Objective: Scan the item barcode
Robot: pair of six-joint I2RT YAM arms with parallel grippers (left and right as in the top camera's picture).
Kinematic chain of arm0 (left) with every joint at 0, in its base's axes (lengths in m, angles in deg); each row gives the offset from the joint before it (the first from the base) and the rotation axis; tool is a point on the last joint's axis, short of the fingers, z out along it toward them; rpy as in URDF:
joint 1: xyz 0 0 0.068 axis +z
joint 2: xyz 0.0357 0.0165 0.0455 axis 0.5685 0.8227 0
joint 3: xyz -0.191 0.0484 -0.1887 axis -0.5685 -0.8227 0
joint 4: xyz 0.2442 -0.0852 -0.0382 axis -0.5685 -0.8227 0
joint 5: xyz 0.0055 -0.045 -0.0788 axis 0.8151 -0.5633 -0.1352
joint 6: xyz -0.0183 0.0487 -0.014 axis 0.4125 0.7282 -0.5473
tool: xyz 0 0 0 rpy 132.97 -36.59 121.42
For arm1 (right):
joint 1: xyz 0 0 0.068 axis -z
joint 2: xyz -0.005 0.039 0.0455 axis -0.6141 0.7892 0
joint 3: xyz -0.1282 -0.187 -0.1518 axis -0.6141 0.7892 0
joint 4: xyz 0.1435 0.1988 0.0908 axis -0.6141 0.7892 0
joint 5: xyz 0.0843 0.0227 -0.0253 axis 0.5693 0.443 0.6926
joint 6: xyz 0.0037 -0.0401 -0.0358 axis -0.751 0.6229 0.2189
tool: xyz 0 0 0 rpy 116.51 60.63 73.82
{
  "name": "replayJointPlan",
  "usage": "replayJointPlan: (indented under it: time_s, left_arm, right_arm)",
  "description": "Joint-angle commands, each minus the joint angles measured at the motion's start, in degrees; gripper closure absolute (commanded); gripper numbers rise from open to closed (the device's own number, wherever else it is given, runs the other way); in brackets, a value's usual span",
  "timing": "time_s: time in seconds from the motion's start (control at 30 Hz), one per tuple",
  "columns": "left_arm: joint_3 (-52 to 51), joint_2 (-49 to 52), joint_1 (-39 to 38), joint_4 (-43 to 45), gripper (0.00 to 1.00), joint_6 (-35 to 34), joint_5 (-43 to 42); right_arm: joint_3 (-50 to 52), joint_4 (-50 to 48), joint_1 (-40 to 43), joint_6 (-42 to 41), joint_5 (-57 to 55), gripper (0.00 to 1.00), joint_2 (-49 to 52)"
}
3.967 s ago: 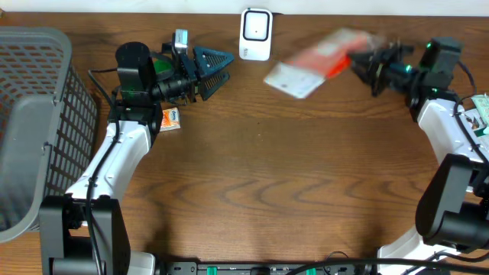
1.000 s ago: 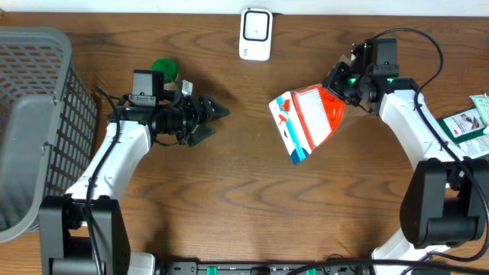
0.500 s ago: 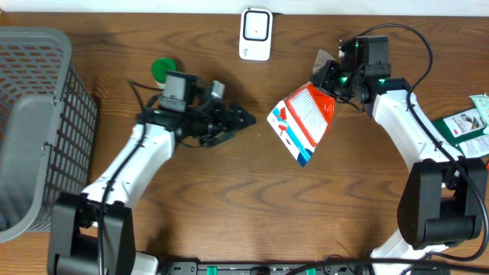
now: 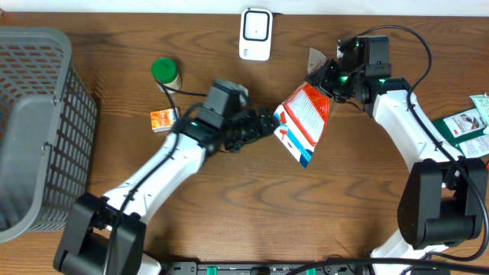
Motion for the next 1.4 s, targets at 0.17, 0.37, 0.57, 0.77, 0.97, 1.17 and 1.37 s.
replayJointPlan:
  time_s: [0.17, 0.37, 0.57, 0.77, 0.97, 1.17, 1.37]
  left_arm:
    - [0.3, 0.0, -6.4, 0.6, 0.09, -7.2, 19.0]
    - [0.3, 4.2, -7.5, 6.3, 0.08, -7.9, 21.4]
    - [0.3, 11.0, -9.2, 14.9, 0.08, -7.9, 21.4]
    - [0.3, 12.8, -9.8, 16.8, 0.29, -7.9, 21.4]
    - [0.3, 12.8, -9.7, 17.6, 0.86, -7.9, 21.4]
    - [0.3, 12.8, -9.7, 17.5, 0.92, -7.8, 21.1]
    - [0.3, 12.8, -9.6, 17.5, 0.93, -5.8, 18.2]
  right_arm:
    - [0.0, -0.2, 0.7, -3.8, 4.2, 0.98, -0.1]
    - [0.0, -1.0, 0.7, -3.8, 7.7, 0.98, -0.1]
    - [0.0, -1.3, 1.3, -3.8, 8.6, 0.98, -0.1]
    - [0.0, -1.2, 3.0, -3.8, 9.0, 0.98, -0.1]
    - [0.0, -1.0, 3.4, -3.8, 9.0, 0.98, -0.1]
    - [0.0, -1.0, 3.4, -3.6, 9.0, 0.98, -0.1]
    - [0.0, -1.0, 3.4, -2.0, 10.1, 0.91, -0.1]
